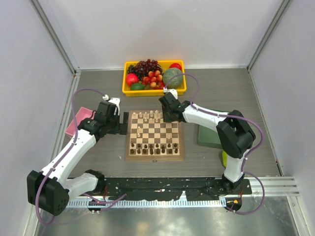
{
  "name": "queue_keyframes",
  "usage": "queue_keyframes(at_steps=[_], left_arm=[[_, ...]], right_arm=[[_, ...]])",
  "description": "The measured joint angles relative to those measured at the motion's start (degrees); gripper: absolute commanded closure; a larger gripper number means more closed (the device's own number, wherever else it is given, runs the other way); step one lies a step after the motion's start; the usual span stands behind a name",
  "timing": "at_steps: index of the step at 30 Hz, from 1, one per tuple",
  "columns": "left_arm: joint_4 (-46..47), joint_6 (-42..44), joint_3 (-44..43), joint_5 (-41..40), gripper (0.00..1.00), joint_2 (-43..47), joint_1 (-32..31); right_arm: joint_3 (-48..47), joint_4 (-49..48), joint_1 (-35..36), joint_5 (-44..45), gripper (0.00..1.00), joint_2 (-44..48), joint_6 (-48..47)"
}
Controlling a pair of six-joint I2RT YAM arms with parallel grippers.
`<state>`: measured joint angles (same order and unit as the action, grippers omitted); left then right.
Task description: Set up the chess pieces on the board
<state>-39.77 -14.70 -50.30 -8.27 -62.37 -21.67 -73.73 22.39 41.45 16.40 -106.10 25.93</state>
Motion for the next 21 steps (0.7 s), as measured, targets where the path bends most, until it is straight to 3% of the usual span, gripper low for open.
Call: queue_keyframes(at_steps=[12, 21], left_arm=[[0.02, -0.07, 0.00, 0.42, 0.00, -0.04, 0.00], [0.02, -0.09, 0.00, 0.44, 0.00, -0.15, 0.00]], right_arm=[[2.16, 2.21, 1.49, -1.92, 0.50, 8.66, 0.22], [7.32, 4.28, 5.07, -4.37, 0.52, 10.67, 2.78]])
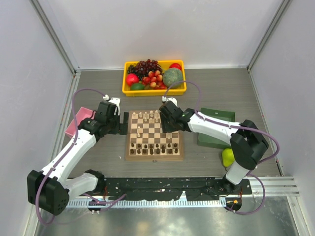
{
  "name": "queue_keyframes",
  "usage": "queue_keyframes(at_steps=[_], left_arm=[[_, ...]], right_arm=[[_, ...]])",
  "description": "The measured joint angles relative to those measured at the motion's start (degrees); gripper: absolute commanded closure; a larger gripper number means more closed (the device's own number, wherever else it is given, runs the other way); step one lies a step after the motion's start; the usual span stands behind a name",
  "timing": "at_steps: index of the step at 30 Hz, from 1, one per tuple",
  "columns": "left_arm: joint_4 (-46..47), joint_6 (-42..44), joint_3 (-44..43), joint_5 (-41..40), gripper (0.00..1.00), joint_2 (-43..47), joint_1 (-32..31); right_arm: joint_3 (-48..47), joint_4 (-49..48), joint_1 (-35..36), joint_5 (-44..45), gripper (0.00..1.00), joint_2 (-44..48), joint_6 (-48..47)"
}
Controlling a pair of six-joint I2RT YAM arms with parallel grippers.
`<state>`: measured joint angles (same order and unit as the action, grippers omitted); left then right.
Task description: Set up the chess pieces on the board
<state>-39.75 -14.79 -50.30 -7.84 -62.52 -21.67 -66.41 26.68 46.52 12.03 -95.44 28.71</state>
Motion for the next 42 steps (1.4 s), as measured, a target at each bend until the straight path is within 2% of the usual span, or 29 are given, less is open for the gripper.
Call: queue_keyframes(at_steps=[18, 28, 35, 42], left_arm=[[0.00, 0.02, 0.00, -0.02, 0.00, -0.52, 0.00], [-0.07, 0.02, 0.00, -0.04, 0.00, -0.52, 0.00], [-0.07, 0.02, 0.00, -0.02, 0.00, -0.52, 0.00], [-0.09, 0.02, 0.00, -0.02, 0.00, -0.52, 0.00]], right_arm=[[2.80, 2.43, 1.38, -2.23, 0.66, 0.00, 1.86], [3.02, 2.43, 1.57, -2.80, 0.66, 0.00, 1.84], [3.15, 2.43, 1.79, -2.75, 0.77, 0.00, 1.84], [3.15, 2.54, 1.79, -1.07, 0.80, 0.13, 1.55]])
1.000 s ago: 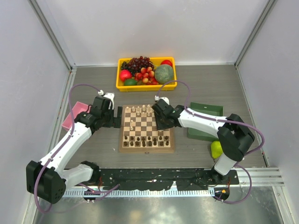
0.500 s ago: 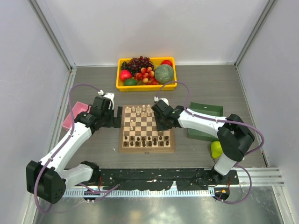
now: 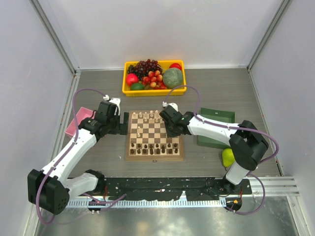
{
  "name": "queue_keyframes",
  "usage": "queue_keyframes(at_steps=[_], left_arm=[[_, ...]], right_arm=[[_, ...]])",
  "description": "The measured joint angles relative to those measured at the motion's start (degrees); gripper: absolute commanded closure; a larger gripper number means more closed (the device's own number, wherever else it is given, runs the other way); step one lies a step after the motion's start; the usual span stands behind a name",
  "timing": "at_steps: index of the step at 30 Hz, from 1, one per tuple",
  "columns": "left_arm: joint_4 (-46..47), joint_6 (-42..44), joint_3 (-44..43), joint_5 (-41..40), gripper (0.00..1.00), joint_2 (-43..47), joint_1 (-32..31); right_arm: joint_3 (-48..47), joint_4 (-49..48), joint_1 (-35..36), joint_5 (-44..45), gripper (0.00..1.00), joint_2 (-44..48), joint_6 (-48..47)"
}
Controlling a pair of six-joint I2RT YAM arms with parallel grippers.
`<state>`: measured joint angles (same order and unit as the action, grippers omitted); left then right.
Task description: Set up the chess pieces on the board
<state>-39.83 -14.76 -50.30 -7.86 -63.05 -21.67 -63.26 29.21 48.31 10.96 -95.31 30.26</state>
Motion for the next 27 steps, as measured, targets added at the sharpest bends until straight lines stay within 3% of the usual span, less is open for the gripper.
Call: queue_keyframes(at_steps=[13, 27], left_arm=[[-0.02, 0.00, 0.00, 0.37, 0.01, -0.68, 0.00], [-0.04, 0.00, 0.00, 0.39, 0.01, -0.76, 0.00]], right_arm=[[-2.82, -0.85, -7.39, 3.08, 0.80, 1.70, -0.61], [-5.01, -4.20, -9.27, 3.98, 0.79, -3.78, -1.90]])
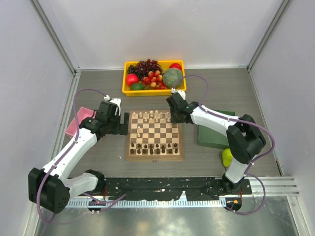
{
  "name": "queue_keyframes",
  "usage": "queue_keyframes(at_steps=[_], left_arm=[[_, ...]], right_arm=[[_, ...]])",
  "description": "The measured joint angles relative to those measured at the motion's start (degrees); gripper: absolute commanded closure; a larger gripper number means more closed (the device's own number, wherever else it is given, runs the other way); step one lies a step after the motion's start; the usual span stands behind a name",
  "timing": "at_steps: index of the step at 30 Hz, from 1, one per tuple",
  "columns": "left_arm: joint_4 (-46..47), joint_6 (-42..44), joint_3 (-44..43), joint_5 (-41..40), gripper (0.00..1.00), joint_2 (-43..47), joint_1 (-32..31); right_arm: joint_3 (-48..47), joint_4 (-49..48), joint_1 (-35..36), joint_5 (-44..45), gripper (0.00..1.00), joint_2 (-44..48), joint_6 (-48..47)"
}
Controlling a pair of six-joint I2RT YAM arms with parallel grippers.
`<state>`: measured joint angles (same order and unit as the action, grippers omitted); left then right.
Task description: Set up the chess pieces on the board
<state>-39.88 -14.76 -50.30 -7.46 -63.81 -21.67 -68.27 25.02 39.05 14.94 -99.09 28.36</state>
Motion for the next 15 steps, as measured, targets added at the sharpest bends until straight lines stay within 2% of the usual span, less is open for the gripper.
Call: queue_keyframes(at_steps=[15], left_arm=[[-0.07, 0.00, 0.00, 0.04, 0.01, -0.11, 0.00]], right_arm=[[0.00, -3.17, -0.63, 0.46, 0.78, -1.84, 0.00]])
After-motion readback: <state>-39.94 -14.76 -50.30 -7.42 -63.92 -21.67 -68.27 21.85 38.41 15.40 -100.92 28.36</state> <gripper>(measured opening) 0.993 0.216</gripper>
